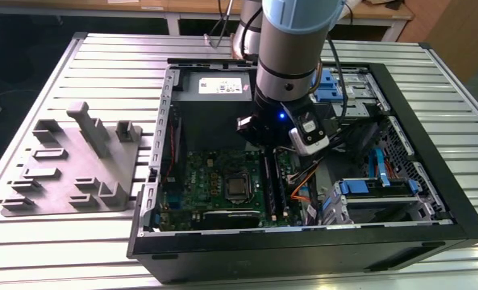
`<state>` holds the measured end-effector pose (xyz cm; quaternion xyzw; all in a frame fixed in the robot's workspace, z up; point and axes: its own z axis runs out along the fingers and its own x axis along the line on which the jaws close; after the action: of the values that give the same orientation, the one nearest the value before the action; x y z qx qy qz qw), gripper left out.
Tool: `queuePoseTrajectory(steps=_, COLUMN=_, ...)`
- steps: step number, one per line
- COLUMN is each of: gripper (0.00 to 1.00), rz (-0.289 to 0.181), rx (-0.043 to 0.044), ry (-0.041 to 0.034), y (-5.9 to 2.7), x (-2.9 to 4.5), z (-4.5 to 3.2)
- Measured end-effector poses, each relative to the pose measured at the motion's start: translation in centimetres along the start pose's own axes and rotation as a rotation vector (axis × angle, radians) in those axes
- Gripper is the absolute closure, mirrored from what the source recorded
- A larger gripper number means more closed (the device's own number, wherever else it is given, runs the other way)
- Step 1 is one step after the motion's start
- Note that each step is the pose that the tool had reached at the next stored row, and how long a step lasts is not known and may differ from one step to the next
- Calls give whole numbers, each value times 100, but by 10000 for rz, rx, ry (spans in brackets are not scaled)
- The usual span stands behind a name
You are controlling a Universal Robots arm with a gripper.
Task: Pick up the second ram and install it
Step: 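Press down the second ram until it locks into place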
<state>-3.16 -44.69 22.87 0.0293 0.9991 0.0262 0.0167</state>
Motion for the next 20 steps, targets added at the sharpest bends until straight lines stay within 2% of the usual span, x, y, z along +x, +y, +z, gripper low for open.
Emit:
queuePoseTrajectory(steps=8, gripper=89, rz=-1, rx=1, ry=0, y=-34, x=-2, z=-7)
queuePoseTrajectory(steps=20, gripper=89, rz=-3, rx=8, ry=0, y=-258, x=-15, z=-18)
